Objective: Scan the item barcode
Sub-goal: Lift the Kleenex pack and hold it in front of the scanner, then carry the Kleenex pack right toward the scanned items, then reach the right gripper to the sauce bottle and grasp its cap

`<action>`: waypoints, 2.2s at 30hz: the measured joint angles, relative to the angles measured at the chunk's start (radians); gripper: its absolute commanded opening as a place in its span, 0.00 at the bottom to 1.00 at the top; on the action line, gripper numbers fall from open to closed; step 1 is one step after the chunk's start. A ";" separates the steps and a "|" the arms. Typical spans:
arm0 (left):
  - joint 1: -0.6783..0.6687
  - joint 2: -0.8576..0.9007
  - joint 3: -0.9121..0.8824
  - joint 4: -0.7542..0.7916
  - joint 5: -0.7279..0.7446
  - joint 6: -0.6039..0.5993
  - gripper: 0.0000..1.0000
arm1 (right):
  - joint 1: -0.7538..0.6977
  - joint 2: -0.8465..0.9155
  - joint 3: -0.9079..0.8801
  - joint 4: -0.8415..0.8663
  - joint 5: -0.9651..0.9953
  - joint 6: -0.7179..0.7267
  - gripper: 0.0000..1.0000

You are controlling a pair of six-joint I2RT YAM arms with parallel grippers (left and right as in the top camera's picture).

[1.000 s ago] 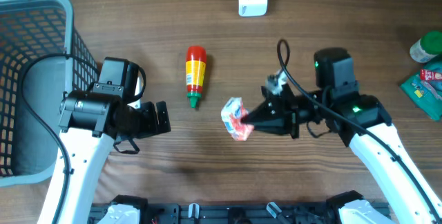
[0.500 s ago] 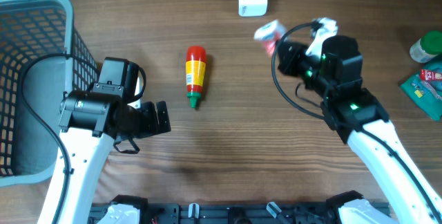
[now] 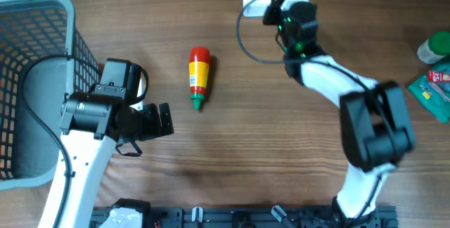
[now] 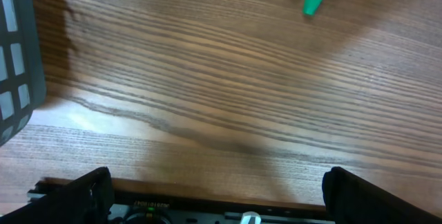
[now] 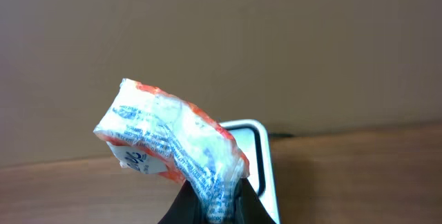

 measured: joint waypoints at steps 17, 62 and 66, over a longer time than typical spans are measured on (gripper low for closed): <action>0.000 0.000 0.000 0.000 0.000 0.000 1.00 | -0.006 0.136 0.218 -0.196 0.011 -0.034 0.04; 0.000 0.000 0.000 0.000 0.000 0.000 1.00 | -0.051 -0.402 0.137 -1.144 -0.489 0.173 1.00; 0.000 0.000 0.000 0.000 0.000 0.000 1.00 | 0.153 -0.228 0.125 -0.945 -0.512 0.161 1.00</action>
